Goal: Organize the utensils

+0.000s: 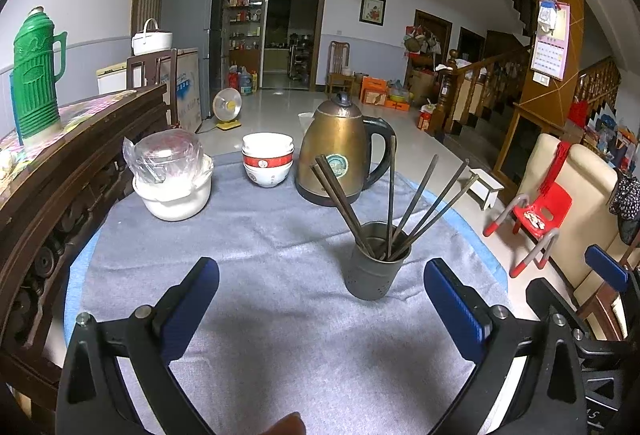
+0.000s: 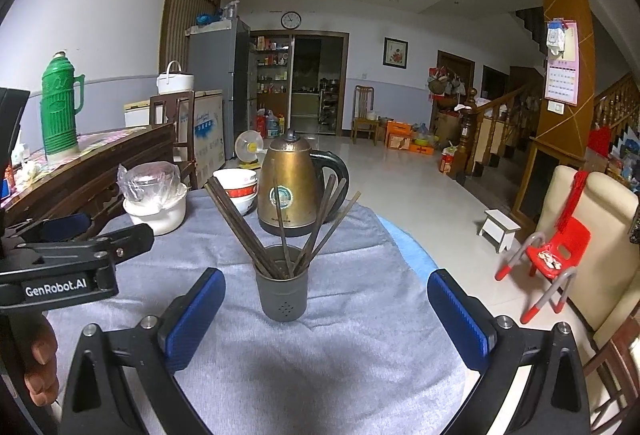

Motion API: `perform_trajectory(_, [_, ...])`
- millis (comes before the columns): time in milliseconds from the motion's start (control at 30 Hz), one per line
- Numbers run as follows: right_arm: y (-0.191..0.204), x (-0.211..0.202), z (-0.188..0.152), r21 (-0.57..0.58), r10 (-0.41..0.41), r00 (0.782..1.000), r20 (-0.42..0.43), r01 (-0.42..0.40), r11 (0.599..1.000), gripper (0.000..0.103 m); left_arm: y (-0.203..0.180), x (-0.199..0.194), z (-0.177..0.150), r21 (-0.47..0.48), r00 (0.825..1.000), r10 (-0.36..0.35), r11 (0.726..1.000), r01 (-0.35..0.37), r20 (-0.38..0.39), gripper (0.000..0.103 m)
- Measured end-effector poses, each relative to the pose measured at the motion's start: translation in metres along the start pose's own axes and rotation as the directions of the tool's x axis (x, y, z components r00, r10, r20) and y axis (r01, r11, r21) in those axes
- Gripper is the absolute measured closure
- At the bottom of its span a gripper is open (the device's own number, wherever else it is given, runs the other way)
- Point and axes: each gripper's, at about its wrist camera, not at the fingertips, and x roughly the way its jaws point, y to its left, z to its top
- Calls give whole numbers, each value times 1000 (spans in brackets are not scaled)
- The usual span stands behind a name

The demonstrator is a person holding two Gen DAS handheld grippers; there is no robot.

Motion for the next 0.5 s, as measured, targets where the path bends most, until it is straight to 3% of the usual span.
perform_trajectory(500, [2,5,-1,-10,1,1000,-14,-1,1000,0,-4,-2,-2,15,1000,-3,1000,3,-1,0])
